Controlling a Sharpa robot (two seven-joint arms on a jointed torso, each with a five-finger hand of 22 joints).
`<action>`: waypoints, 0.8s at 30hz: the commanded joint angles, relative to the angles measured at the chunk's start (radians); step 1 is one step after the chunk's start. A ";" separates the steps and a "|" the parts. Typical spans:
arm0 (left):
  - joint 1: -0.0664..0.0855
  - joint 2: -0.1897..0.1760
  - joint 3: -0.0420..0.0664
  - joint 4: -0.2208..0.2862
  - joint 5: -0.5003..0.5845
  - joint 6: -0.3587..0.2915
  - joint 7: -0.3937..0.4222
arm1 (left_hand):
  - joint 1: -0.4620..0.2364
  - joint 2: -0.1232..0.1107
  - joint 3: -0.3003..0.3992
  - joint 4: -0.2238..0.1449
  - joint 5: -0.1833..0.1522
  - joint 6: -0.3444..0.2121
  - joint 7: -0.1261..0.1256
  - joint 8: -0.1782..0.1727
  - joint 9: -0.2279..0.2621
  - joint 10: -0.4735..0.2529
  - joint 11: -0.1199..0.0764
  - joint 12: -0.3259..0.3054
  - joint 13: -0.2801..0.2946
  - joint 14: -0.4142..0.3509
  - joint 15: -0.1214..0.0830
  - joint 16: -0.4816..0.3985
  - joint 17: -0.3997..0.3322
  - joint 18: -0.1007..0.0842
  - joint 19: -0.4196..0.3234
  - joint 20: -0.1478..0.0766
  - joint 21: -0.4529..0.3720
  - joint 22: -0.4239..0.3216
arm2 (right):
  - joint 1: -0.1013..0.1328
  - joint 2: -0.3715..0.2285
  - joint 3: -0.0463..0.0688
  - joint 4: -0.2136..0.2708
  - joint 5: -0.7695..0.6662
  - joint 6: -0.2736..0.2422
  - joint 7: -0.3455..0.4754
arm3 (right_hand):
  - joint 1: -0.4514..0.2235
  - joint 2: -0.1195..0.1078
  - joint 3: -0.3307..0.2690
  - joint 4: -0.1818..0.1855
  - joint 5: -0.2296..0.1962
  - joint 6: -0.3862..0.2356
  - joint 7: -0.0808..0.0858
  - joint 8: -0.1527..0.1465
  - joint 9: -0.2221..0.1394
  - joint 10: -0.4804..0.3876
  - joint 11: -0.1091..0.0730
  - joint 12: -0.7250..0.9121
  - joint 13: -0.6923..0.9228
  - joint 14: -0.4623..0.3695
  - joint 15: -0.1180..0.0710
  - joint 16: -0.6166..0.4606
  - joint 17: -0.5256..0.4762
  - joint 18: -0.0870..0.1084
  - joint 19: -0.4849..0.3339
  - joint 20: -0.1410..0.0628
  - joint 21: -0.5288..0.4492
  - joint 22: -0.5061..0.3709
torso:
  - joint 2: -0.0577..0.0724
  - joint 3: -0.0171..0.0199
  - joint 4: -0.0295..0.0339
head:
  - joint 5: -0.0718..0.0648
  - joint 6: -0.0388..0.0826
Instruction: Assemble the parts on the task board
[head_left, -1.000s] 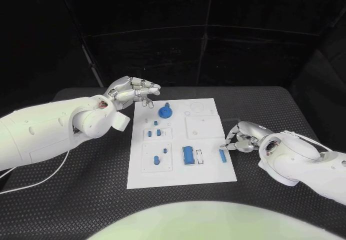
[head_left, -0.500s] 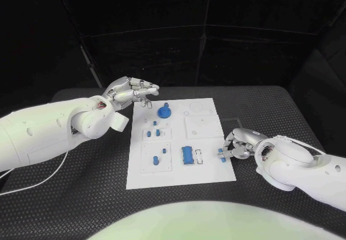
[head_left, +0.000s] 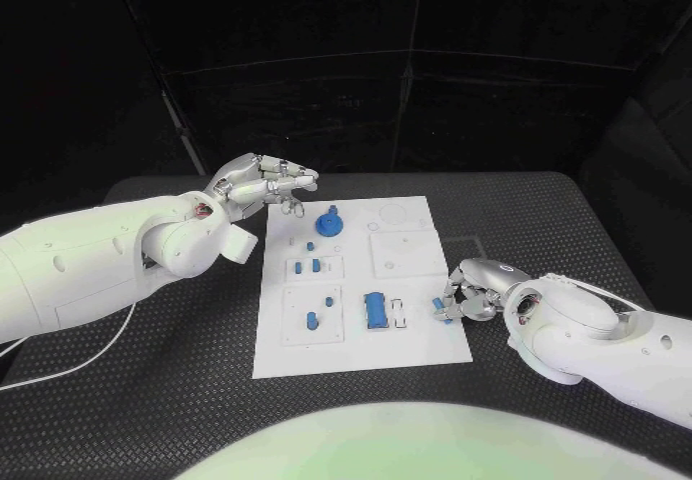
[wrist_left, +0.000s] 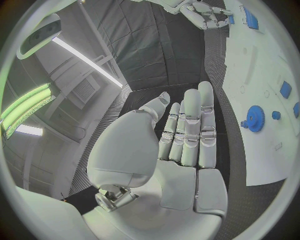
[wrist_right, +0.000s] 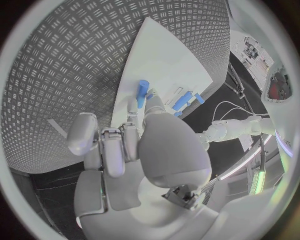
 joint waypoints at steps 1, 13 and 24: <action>0.001 0.000 0.001 0.002 0.000 0.011 0.004 | 0.000 0.011 -0.007 -0.001 -0.005 -0.004 -0.005 0.006 0.001 -0.005 -0.001 0.004 0.002 -0.006 0.001 -0.004 -0.001 0.006 0.005 0.003 -0.003 -0.001 | -0.010 0.009 -0.008 -0.011 -0.040 0.059 -0.015 | 0.062 0.020 0.018 -0.031 -0.028 0.006 0.001 -0.013 -0.004 0.010 -0.003 -0.004 0.066 0.099 -0.004 -0.003 0.221 -0.006 -0.006 -0.002 -0.001 -0.002 | 0.000 0.0000 -0.0008 | 0.000 0.000; 0.001 0.000 0.001 0.006 0.000 0.010 0.009 | 0.004 0.016 -0.006 -0.002 -0.005 -0.003 -0.006 0.008 0.002 -0.006 -0.002 0.007 0.002 -0.006 0.000 -0.004 -0.001 0.006 0.006 0.002 -0.005 -0.003 | -0.016 0.031 -0.007 -0.016 -0.099 0.071 -0.023 | 0.173 0.066 0.150 -0.132 -0.026 0.040 0.002 -0.042 -0.015 0.010 -0.005 0.009 0.082 0.099 -0.004 -0.002 0.223 -0.008 -0.005 -0.004 0.001 0.006 | 0.000 0.0001 0.0011 | 0.003 0.000; 0.001 0.001 0.001 0.007 0.000 0.010 0.009 | 0.012 0.021 -0.003 -0.005 -0.004 -0.003 -0.007 0.010 0.002 -0.007 -0.003 0.009 0.002 -0.006 0.000 -0.005 -0.002 0.007 0.007 0.001 -0.006 -0.004 | -0.016 0.032 -0.007 -0.004 0.088 -0.069 -0.017 | 0.041 0.025 0.245 -0.056 0.210 0.051 -0.009 -0.080 -0.023 0.019 -0.011 0.019 0.091 0.102 -0.010 0.004 0.237 -0.010 0.004 -0.009 0.010 0.022 | 0.000 -0.0005 0.0003 | 0.007 0.000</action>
